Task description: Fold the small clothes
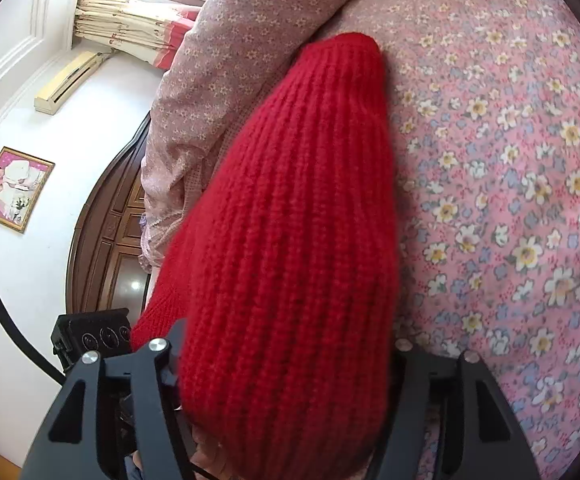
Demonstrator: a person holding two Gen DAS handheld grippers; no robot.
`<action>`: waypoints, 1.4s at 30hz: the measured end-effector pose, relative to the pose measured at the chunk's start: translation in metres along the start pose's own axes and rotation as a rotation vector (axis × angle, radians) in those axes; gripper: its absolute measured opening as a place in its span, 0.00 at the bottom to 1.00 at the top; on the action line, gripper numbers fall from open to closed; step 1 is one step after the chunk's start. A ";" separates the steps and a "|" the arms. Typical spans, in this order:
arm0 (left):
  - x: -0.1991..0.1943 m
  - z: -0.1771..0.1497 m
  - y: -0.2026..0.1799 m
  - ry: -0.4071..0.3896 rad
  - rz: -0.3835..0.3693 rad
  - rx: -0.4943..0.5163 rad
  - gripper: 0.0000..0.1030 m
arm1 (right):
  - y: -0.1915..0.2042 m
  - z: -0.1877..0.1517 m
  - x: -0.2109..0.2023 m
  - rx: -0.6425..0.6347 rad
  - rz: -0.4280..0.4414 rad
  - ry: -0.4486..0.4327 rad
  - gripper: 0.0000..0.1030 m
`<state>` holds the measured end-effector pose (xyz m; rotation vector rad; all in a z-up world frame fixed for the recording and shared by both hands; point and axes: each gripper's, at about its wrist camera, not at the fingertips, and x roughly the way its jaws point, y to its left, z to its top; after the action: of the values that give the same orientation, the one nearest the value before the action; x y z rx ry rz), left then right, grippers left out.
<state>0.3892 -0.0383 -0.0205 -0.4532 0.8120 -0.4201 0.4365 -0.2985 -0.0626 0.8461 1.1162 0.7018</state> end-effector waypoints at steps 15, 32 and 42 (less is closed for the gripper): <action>-0.009 0.012 -0.012 0.030 0.097 0.033 0.78 | 0.013 -0.001 0.001 0.032 -0.054 -0.009 0.76; -0.088 -0.001 -0.065 -0.268 0.340 0.383 0.95 | 0.089 -0.046 -0.093 -0.489 -0.292 -0.506 1.00; -0.041 -0.036 -0.028 -0.243 0.371 0.380 0.96 | 0.081 -0.076 -0.052 -0.732 -0.458 -0.465 1.00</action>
<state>0.3313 -0.0477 -0.0029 0.0053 0.5469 -0.1616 0.3431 -0.2832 0.0156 0.0961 0.5263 0.4377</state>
